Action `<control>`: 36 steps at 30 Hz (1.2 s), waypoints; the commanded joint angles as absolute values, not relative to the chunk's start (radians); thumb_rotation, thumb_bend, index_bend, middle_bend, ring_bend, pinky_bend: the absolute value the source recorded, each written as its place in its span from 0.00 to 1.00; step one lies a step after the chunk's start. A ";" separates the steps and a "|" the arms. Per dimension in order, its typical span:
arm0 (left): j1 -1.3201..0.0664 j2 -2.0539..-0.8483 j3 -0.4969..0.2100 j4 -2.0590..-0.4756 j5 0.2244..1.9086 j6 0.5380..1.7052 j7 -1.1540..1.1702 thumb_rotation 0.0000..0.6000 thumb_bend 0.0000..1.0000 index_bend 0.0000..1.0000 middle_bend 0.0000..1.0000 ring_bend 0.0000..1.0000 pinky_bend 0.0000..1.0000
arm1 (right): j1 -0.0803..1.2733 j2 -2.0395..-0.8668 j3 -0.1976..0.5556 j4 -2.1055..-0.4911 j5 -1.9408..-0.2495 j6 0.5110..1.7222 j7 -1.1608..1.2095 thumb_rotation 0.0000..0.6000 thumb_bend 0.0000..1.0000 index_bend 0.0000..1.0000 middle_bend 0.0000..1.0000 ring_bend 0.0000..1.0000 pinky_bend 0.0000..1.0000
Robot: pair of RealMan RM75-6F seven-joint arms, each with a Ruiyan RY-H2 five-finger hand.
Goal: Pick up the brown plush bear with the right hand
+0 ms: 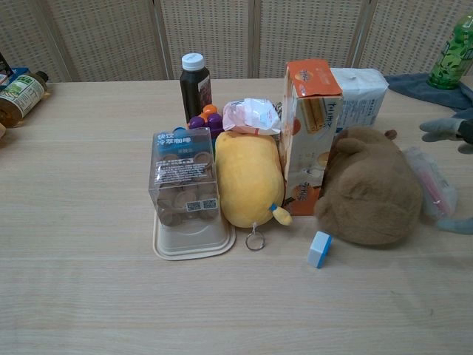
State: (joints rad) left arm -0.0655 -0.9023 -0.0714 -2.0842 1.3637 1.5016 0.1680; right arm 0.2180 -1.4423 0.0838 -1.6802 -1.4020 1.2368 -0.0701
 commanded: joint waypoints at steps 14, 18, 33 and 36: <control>-0.063 -0.895 -0.074 -2.084 1.363 1.507 0.158 1.00 0.00 0.17 0.00 0.00 0.00 | 0.252 -1.578 0.103 -1.679 -1.312 1.244 -0.259 1.00 0.00 0.00 0.00 0.00 0.00; -0.064 -0.893 -0.077 -2.083 1.357 1.505 0.152 1.00 0.00 0.17 0.00 0.00 0.00 | 0.261 -1.617 0.107 -1.638 -1.304 1.248 -0.277 1.00 0.00 0.00 0.00 0.00 0.00; -0.065 -0.891 -0.078 -2.079 1.352 1.502 0.146 1.00 0.00 0.17 0.00 0.00 0.00 | 0.266 -1.753 0.108 -1.469 -1.344 1.293 -0.184 1.00 0.00 0.02 0.00 0.00 0.00; -0.065 -0.889 -0.079 -2.079 1.349 1.502 0.142 1.00 0.00 0.17 0.00 0.00 0.00 | 0.266 -1.764 0.111 -1.423 -1.364 1.297 -0.098 1.00 0.00 0.11 0.01 0.00 0.12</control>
State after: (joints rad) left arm -0.0654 -0.8894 -0.0791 -2.0790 1.3490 1.5020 0.1424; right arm 0.2634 -1.7472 0.1062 -1.4675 -1.3401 1.2894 -0.1648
